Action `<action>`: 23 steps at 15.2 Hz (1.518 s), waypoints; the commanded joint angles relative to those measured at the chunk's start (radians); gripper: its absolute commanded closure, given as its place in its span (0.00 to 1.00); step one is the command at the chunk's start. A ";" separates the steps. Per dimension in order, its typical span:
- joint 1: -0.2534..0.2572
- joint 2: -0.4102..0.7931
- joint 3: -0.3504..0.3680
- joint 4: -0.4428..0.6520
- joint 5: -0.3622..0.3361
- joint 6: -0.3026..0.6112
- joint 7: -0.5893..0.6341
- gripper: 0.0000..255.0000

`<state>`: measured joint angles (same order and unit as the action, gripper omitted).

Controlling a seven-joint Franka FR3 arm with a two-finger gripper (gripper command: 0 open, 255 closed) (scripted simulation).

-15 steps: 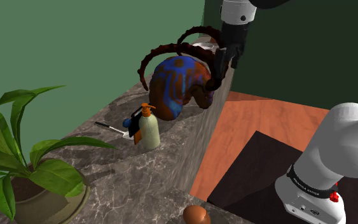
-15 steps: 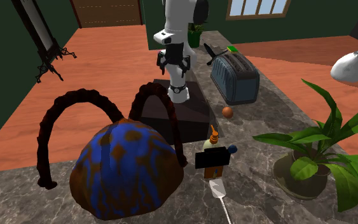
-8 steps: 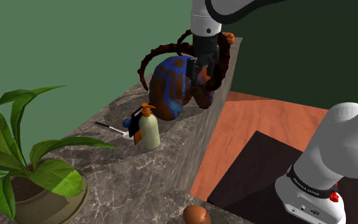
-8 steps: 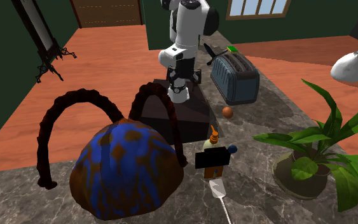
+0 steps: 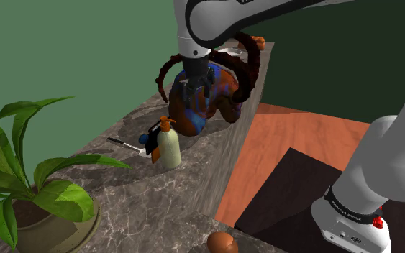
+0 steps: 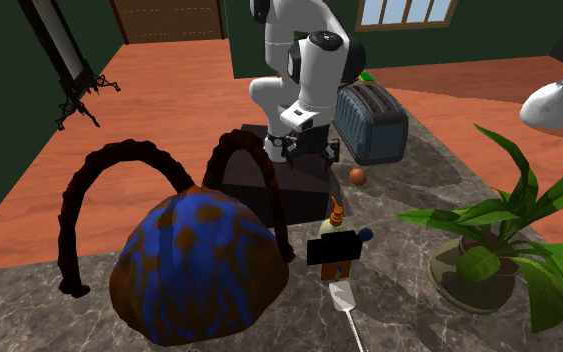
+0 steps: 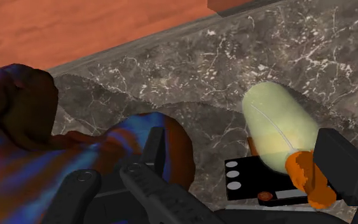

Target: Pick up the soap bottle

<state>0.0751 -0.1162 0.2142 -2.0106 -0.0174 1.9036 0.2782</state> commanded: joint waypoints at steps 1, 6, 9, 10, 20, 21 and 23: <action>0.009 0.069 0.015 0.056 -0.008 0.009 0.022 0.00; 0.041 0.261 0.042 0.230 -0.043 0.015 0.076 0.00; 0.068 0.381 0.051 0.353 -0.068 0.003 0.105 0.00; 0.072 0.400 0.052 0.373 -0.072 0.000 0.108 0.00; 0.074 0.424 0.048 0.303 -0.081 0.094 0.116 1.00; 0.074 0.422 0.048 0.300 -0.080 0.095 0.116 1.00; 0.073 0.422 0.048 0.300 -0.080 0.096 0.116 1.00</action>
<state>0.1489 0.3051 0.2632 -1.7097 -0.0973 1.9992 0.3942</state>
